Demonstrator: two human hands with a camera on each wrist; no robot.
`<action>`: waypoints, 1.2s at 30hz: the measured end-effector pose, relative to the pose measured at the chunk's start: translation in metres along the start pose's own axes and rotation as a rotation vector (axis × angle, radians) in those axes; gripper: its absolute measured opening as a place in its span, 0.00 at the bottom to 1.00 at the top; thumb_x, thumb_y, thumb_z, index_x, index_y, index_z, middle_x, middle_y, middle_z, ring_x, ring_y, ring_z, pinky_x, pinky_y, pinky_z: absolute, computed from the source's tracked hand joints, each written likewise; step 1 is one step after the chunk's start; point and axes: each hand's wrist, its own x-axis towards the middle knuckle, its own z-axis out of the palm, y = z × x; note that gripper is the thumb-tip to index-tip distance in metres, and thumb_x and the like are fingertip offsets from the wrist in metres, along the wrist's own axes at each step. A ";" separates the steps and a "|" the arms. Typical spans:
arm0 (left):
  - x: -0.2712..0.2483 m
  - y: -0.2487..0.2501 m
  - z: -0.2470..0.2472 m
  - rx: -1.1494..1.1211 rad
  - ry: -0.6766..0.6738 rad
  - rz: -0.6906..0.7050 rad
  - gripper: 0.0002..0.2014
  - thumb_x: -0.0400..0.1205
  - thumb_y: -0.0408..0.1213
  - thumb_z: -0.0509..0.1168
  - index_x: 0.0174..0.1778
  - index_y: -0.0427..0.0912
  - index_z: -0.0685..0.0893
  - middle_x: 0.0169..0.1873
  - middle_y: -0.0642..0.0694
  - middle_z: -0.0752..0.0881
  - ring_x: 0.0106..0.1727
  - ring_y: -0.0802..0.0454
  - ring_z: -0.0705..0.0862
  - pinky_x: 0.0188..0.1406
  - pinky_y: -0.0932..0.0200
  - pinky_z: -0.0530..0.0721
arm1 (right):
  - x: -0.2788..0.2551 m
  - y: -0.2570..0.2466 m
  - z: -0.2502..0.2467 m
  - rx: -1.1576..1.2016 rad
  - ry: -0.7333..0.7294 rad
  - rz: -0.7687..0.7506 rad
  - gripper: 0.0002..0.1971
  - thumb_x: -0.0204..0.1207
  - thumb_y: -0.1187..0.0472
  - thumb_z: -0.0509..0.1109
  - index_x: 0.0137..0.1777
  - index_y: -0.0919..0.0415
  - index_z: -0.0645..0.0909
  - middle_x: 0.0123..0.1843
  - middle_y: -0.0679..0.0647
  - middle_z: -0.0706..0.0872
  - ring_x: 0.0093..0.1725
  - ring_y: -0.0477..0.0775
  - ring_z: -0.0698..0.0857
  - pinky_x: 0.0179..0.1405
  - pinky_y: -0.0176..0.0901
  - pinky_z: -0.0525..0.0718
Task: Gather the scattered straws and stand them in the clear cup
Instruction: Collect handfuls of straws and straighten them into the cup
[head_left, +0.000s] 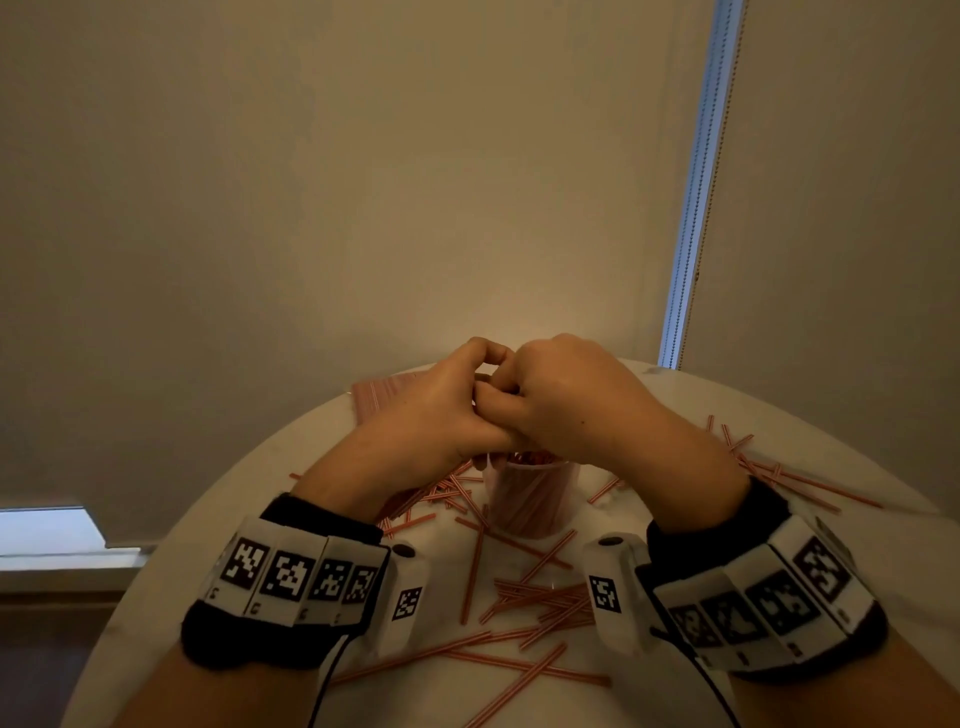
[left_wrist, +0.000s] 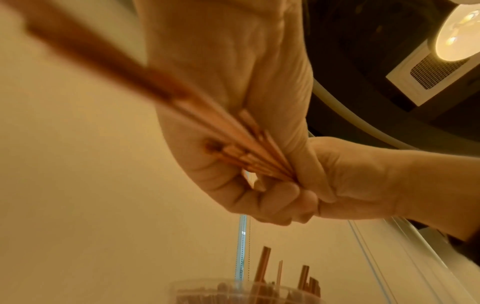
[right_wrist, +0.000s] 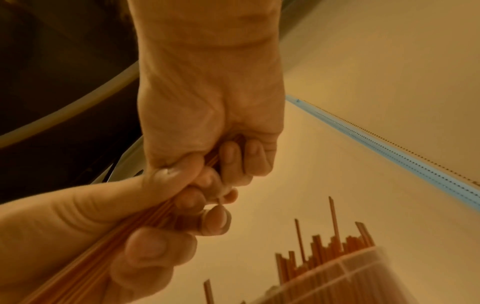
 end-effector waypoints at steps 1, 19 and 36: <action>-0.001 0.001 -0.002 -0.030 -0.010 0.004 0.30 0.73 0.32 0.79 0.68 0.52 0.76 0.48 0.42 0.93 0.47 0.42 0.93 0.52 0.36 0.91 | 0.001 0.000 -0.002 0.023 -0.001 -0.009 0.21 0.81 0.46 0.63 0.32 0.53 0.88 0.21 0.50 0.77 0.25 0.48 0.76 0.25 0.44 0.69; 0.009 0.008 0.022 -0.737 0.310 -0.279 0.21 0.88 0.53 0.65 0.60 0.37 0.86 0.46 0.37 0.94 0.47 0.39 0.95 0.34 0.52 0.92 | -0.002 0.017 -0.007 0.011 0.288 0.254 0.26 0.83 0.45 0.60 0.27 0.59 0.81 0.22 0.55 0.79 0.25 0.58 0.80 0.27 0.48 0.78; 0.009 -0.011 0.015 -0.269 0.384 -0.086 0.27 0.85 0.65 0.63 0.28 0.51 0.87 0.20 0.54 0.76 0.19 0.59 0.71 0.20 0.66 0.70 | -0.003 0.018 -0.012 0.296 0.478 0.291 0.20 0.80 0.34 0.63 0.40 0.50 0.79 0.32 0.48 0.84 0.32 0.45 0.83 0.31 0.42 0.79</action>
